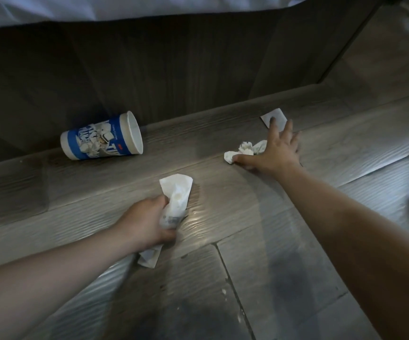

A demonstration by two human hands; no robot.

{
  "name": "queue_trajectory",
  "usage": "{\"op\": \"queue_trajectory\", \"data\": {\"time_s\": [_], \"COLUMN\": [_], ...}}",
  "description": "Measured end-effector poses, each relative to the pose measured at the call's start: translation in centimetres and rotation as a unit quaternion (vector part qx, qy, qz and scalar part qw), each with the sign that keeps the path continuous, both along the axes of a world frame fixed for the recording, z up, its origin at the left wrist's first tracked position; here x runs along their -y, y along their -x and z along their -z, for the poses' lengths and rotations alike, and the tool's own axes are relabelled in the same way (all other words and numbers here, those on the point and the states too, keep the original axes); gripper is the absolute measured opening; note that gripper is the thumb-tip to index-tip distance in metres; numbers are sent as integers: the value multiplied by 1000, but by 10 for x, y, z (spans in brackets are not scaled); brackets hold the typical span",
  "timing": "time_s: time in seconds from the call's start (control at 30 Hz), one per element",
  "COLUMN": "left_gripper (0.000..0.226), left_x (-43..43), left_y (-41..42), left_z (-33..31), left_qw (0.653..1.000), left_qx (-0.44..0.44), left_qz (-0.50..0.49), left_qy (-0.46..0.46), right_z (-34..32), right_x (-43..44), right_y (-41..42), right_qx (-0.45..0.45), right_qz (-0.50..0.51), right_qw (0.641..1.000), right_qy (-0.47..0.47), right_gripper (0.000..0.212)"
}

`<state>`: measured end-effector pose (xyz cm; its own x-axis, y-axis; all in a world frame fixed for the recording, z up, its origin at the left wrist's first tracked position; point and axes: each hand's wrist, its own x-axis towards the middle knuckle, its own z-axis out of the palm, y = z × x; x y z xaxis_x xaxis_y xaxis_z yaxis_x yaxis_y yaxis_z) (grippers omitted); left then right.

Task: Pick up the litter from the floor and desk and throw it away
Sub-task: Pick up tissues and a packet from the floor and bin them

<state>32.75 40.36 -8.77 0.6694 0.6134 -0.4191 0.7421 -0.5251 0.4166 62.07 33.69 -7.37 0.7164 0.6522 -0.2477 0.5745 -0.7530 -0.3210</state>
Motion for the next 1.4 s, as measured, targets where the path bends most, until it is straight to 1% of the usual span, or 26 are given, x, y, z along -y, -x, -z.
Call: {"op": "queue_trajectory", "data": {"time_s": [0.1, 0.2, 0.37, 0.5, 0.57, 0.63, 0.73, 0.83, 0.9, 0.97, 1.03, 1.1, 1.2, 1.3, 1.4], "left_gripper": [49, 52, 59, 60, 58, 59, 58, 57, 57, 56, 55, 54, 51, 52, 57], "left_x": [1, 1, 0, 0, 0, 1, 1, 1, 1, 1, 1, 0, 0, 1, 2], "left_y": [0, -1, -2, -1, 0, 0, 0, -1, -1, -1, -1, -1, 0, -1, -2], "left_z": [1, 1, 0, 0, -1, -1, -1, -1, -1, -1, 0, 0, 0, -1, -3], "left_qw": [1000, 1000, 999, 999, 999, 999, 999, 999, 999, 999, 999, 999, 1000, 1000, 1000], "left_qx": [5, 4, -6, -13, -14, -15, -16, -17, -19, -24, -25, -23, -19, -16, -18], "left_qz": [6, 14, 24, 27, 25, 25, 26, 23, 21, 24, 24, 20, 18, 17, 17], "left_qy": [-18, -21, -25, -26, -25, -24, -23, -21, -18, -20, -19, -13, -12, -9, -8], "right_z": [8, 17, 32, 39, 40, 38, 35, 30, 28, 31, 39, 47, 50, 54, 58], "right_x": [-7, -12, -27, -30, -28, -27, -25, -29, -35, -39, -40, -40, -40, -32, -25], "right_y": [-22, -38, -42, -40, -39, -38, -36, -38, -41, -42, -39, -36, -30, -16, -4], "right_qx": [-16, -32, -19, -1, 4, 0, -7, 4, 3, 0, 24, 59, 94, 161, 190], "right_qz": [-5, -19, -37, -30, -32, -25, -4, -1, -5, -9, -16, -14, -11, -25, -33], "right_qw": [1000, 999, 998, 999, 999, 1000, 999, 995, 996, 998, 1000, 998, 994, 978, 969], "right_qy": [12, 9, 42, 31, 27, 11, -47, -95, -94, -58, -9, 0, -47, -129, -155], "right_gripper": [148, 152, 140, 131, 130, 134, 140, 139, 131, 119, 106, 96, 86, 66, 53]}}
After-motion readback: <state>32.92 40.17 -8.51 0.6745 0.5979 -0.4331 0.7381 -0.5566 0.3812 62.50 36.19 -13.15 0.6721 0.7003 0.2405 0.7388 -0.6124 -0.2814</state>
